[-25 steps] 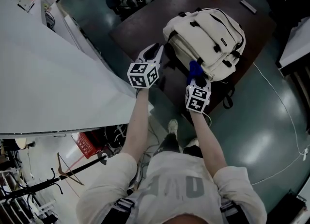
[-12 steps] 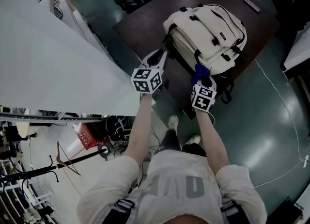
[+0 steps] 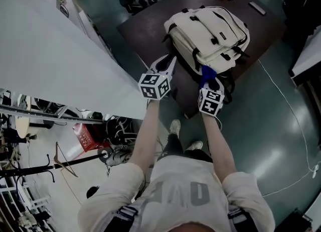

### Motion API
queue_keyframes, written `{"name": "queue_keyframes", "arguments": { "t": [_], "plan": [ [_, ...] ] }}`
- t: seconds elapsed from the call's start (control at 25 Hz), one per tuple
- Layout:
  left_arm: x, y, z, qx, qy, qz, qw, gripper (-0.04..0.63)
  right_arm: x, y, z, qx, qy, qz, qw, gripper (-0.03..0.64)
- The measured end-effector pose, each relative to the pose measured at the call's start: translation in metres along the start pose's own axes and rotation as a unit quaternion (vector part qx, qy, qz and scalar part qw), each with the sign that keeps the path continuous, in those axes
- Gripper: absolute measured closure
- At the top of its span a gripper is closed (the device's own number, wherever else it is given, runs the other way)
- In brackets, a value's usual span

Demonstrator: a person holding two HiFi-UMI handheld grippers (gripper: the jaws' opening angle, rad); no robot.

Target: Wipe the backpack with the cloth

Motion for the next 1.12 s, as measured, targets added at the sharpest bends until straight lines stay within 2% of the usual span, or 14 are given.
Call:
{"name": "queue_keyframes", "arguments": {
  "t": [0.16,0.24,0.48,0.6,0.8,0.92,1.04,1.12],
  "plan": [
    [0.002,-0.002,0.024,-0.009,-0.007,0.015,0.9998,0.520,-0.011,-0.022,0.012,-0.012,-0.013,0.032,0.999,0.578],
    [0.005,-0.002,0.037,-0.025,-0.011,0.014,0.9995,0.589,-0.020,-0.030,0.019,-0.023,-0.027,0.052,0.998,0.578],
    [0.005,0.011,0.064,-0.027,-0.021,0.011,0.9994,0.592,-0.054,-0.042,0.053,-0.020,-0.011,0.101,0.995,0.578],
    [-0.003,0.032,0.068,-0.035,-0.027,0.019,0.9988,0.592,-0.072,-0.037,0.072,-0.026,-0.025,0.116,0.993,0.578],
    [-0.015,0.080,0.074,-0.042,-0.005,0.029,0.9987,0.592,-0.102,0.003,0.112,-0.024,-0.017,0.130,0.991,0.578],
    [-0.017,0.099,0.062,-0.065,-0.024,0.032,0.9971,0.592,-0.134,0.046,0.112,-0.061,-0.057,0.130,0.988,0.578],
    [-0.017,0.112,0.050,-0.097,-0.045,0.044,0.9933,0.592,-0.168,0.080,0.105,-0.112,-0.122,0.132,0.977,0.578],
    [-0.023,0.121,0.042,-0.114,-0.047,0.050,0.9911,0.592,-0.188,0.102,0.101,-0.136,-0.139,0.134,0.972,0.578]
  ]
}}
Point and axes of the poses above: the fingertips, and each gripper's own axes: y forward along the fingers, z to its right, x out of its underside, the point moved 9 cm from there along -y, backward along the fingers, and after that the axes turned 3 degrees about -x, right-handed, at the moved point
